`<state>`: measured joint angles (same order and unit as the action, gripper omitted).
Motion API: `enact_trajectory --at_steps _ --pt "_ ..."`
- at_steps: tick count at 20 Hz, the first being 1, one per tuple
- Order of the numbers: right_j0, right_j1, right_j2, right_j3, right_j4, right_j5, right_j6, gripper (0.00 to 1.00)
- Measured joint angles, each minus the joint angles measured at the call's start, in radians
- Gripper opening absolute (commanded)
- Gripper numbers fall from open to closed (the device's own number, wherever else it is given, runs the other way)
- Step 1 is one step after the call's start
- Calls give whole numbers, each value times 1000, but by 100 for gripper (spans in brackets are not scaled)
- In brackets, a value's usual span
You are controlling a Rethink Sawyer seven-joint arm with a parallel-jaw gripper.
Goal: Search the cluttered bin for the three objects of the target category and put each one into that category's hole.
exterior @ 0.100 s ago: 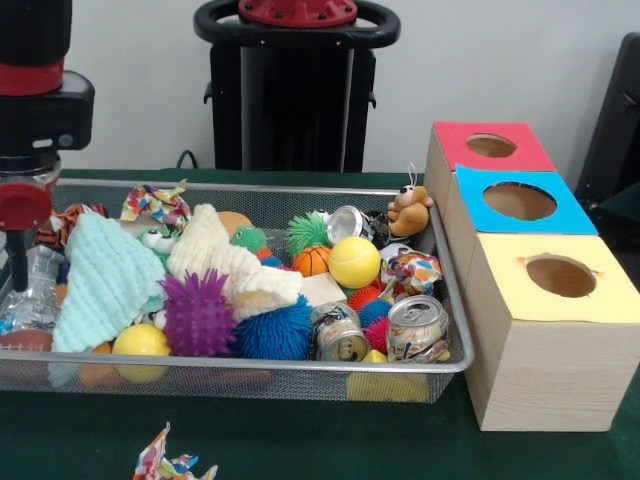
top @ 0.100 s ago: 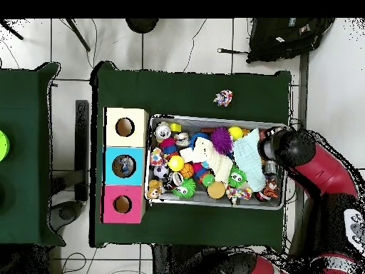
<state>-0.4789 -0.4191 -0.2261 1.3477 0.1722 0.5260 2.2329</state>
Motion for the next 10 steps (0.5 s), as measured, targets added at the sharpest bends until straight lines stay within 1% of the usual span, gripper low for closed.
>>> enact_trajectory --at_steps 8,10 --pt "-16 14 50 1 -2 0 0 100" --pt "-30 22 67 1 -6 0 0 100"
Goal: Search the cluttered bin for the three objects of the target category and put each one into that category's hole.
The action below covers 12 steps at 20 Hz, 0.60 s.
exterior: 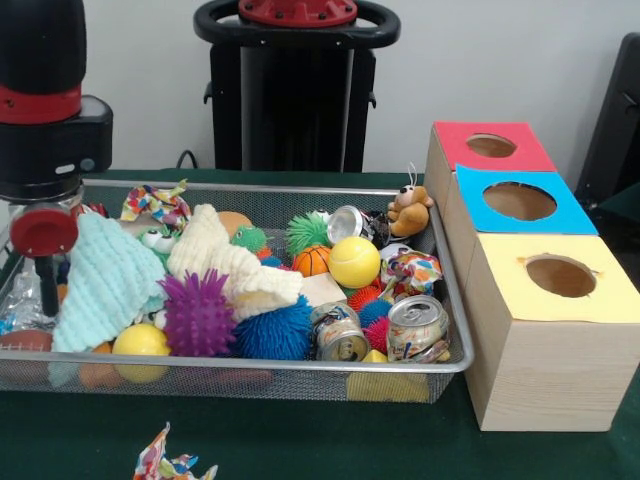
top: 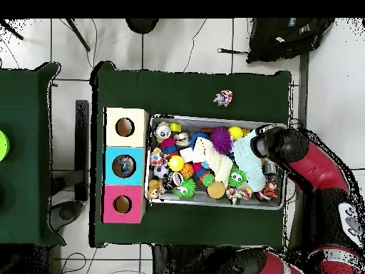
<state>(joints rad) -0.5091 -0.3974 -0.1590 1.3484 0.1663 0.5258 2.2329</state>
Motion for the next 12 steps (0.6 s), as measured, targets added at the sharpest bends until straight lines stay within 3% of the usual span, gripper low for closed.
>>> enact_trajectory --at_steps 12 --pt "-44 35 22 10 -42 0 0 100"
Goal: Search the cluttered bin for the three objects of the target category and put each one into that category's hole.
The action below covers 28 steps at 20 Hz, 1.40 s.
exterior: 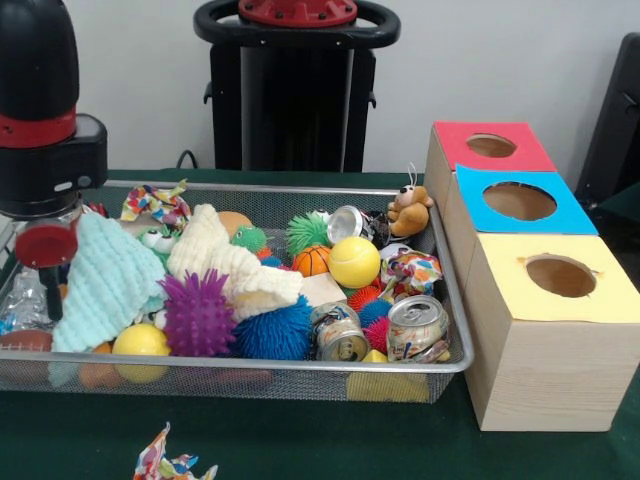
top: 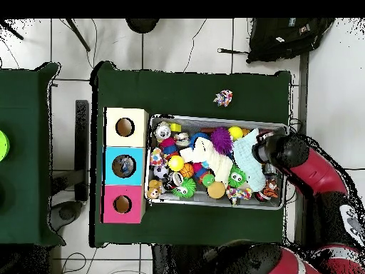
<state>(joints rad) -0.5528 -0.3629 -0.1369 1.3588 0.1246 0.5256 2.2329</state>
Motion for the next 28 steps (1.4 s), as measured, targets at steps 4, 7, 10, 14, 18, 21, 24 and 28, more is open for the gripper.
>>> enact_trajectory --at_steps 4,7,10,14,18,21,24,28 --pt "-6 2 0 18 -16 0 0 100" --pt "-9 2 0 37 -31 0 0 100" --pt "-9 7 0 41 -51 0 0 100" --pt "-9 17 0 40 -72 -11 0 100" --pt "-10 25 0 35 -85 -38 0 100" --pt "-10 26 -2 34 -94 -50 0 100" --pt "-10 26 -8 34 -111 -54 0 100" --pt "-11 25 -11 32 -124 -54 0 100"
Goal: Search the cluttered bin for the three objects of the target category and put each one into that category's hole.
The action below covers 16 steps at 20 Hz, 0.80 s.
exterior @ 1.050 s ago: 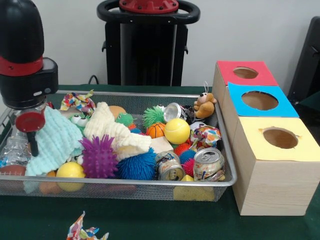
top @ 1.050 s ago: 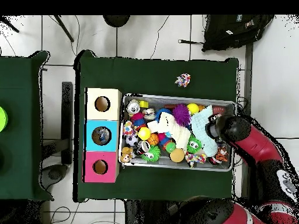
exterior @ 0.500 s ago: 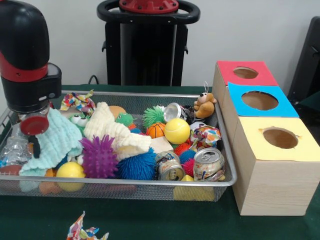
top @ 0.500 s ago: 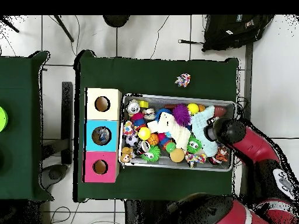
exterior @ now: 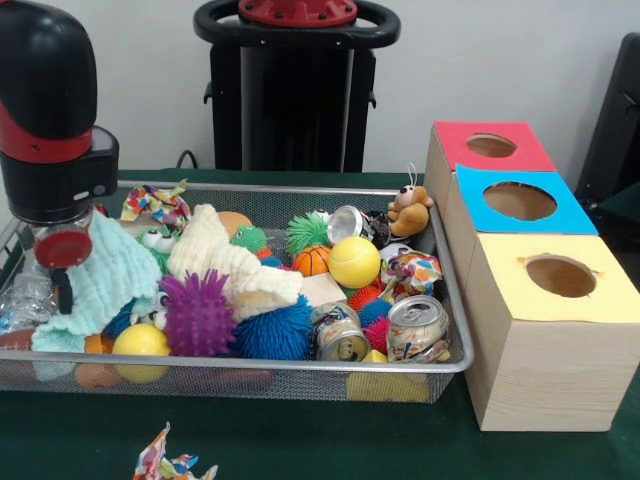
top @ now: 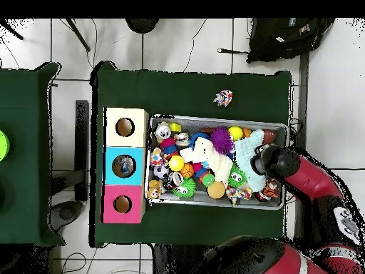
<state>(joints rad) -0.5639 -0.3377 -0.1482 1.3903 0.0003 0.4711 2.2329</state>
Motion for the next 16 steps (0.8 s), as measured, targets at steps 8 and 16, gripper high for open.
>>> enact_trajectory --at_steps 8,16 --pt "-5 -12 -5 -2 -28 0 0 100" --pt "-10 -15 -17 -3 -30 0 0 100"
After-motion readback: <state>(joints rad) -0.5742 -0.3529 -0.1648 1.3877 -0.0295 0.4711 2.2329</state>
